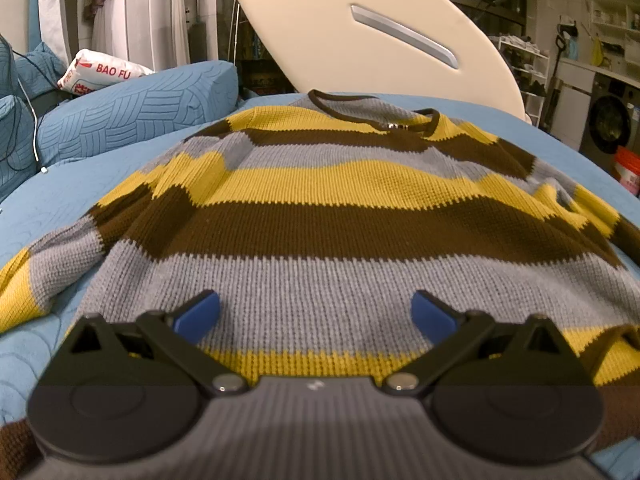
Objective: Fold clothes
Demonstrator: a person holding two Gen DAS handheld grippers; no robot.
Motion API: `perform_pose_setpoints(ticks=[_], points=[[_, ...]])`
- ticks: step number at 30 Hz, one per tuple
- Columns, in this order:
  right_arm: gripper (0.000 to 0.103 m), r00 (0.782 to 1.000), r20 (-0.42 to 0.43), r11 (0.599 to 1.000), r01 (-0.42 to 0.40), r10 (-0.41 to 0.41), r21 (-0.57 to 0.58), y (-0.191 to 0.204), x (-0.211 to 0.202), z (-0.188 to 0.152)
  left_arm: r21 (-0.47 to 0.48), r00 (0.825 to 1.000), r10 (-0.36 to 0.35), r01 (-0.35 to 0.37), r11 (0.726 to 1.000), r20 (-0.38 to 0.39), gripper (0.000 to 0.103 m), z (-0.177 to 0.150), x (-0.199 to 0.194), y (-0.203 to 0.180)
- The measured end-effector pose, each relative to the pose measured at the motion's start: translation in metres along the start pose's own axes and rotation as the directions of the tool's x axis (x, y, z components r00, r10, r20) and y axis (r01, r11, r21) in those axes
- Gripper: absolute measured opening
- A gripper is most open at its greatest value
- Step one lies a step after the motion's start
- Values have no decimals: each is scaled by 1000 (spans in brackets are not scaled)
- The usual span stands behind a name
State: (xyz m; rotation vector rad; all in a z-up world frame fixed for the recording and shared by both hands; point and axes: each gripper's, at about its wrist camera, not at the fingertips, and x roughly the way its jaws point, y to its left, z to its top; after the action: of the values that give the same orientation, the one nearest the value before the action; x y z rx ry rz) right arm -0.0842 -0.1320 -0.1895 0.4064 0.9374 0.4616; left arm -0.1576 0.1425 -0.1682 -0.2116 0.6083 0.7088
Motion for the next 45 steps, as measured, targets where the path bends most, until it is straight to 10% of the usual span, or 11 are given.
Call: perform_pose_setpoints(ticks=[45], points=[[64, 1000, -1, 1000, 7, -7, 0, 1, 1, 0, 13, 1000, 1, -1, 1000, 1, 103, 0, 0, 0]])
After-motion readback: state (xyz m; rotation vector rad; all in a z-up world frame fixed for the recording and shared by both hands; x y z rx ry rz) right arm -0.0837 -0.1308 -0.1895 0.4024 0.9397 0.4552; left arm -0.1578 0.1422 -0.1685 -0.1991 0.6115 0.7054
